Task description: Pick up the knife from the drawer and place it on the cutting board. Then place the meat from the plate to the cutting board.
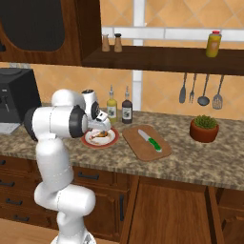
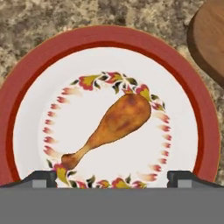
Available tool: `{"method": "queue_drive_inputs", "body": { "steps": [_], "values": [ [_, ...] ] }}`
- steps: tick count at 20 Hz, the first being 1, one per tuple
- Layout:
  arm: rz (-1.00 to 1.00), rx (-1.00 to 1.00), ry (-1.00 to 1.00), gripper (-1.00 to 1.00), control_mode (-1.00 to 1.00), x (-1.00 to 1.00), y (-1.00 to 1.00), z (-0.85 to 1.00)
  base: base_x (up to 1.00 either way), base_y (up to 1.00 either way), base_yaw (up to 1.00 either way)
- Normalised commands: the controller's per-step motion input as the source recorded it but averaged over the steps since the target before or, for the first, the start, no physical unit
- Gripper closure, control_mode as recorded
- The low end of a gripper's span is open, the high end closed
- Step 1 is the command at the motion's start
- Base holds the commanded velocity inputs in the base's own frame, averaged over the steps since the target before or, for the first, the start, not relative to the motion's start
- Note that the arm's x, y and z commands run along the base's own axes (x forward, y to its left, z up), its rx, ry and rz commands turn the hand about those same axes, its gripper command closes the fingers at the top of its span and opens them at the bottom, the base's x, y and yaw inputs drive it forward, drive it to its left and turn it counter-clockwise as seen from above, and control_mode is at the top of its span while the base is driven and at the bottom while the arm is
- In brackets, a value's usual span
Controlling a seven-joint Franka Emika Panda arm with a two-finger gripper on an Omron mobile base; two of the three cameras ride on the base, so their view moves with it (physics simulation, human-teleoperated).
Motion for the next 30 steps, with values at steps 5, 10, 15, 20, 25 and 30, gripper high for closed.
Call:
{"method": "queue_drive_inputs", "body": {
  "steps": [5,10,15,20,25,30],
  "values": [
    [-0.09,0.00,0.12,-1.00,-1.00,0.23,-0.15,-0.08,0.00,0.00,0.00],
    [-0.13,0.00,0.11,-1.00,-1.00,0.18,0.00,-0.18,0.00,0.00,0.00],
    [-0.11,0.00,0.06,-1.00,-1.00,0.06,0.00,-0.32,0.00,0.00,0.00],
    [-0.11,0.00,0.04,-1.00,-1.00,0.05,0.00,-0.29,0.00,0.00,0.00],
    [-0.10,0.00,0.03,-1.00,-1.00,0.01,-0.01,-0.14,0.00,0.00,0.00],
    [-0.05,0.00,0.01,1.00,-1.00,0.00,0.00,-0.01,0.00,0.00,0.00]
  ]
}}
